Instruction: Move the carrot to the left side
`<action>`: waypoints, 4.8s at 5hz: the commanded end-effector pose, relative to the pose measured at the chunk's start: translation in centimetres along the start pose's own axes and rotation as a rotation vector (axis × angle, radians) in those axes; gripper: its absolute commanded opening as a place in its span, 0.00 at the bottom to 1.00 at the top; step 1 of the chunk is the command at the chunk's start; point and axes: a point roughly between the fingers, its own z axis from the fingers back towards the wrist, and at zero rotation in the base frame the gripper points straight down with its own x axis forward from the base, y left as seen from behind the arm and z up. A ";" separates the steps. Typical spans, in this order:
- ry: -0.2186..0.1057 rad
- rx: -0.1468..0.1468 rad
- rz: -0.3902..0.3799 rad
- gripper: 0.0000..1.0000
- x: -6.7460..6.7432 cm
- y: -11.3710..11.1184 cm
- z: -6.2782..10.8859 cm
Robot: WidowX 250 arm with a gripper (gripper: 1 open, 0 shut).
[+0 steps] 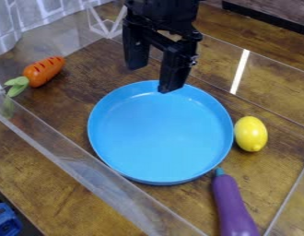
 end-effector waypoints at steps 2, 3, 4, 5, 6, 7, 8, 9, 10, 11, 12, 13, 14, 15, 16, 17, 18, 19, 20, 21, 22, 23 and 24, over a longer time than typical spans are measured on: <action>-0.025 -0.004 -0.012 1.00 0.5 0.0 0.2; -0.019 -0.009 -0.030 1.00 0.9 -0.3 -0.3; -0.015 -0.014 -0.047 1.00 1.3 -0.6 -0.8; -0.029 -0.017 -0.082 1.00 2.3 -1.4 -1.3; -0.064 -0.010 -0.125 1.00 3.8 -3.5 -1.9; -0.095 -0.007 -0.153 1.00 5.6 -5.4 -2.3; -0.148 -0.006 -0.174 1.00 7.3 -6.3 -2.7; -0.163 -0.012 -0.184 1.00 8.1 -6.9 -3.2; -0.181 -0.019 -0.178 1.00 9.2 -7.3 -3.9; -0.199 -0.021 -0.174 1.00 10.2 -7.6 -4.5; -0.214 -0.027 -0.170 1.00 10.8 -7.6 -4.9; -0.217 -0.030 -0.169 1.00 11.1 -7.4 -5.3; -0.220 -0.032 -0.169 0.00 11.3 -7.2 -5.8; -0.226 -0.032 -0.171 0.00 11.4 -7.0 -5.9; -0.231 -0.031 -0.171 0.00 11.4 -6.8 -5.9; -0.235 -0.030 -0.171 0.00 11.4 -6.5 -6.0; -0.240 -0.029 -0.170 0.00 11.5 -6.3 -6.0; -0.245 -0.029 -0.170 0.00 11.5 -6.0 -6.0; -0.250 -0.030 -0.168 1.00 11.5 -5.9 -5.6; -0.260 -0.028 -0.165 1.00 11.5 -5.8 -4.9; -0.267 -0.026 -0.164 1.00 11.6 -5.7 -4.5; -0.272 -0.024 -0.162 1.00 11.6 -5.7 -4.2; -0.278 -0.023 -0.161 1.00 11.6 -5.6 -3.8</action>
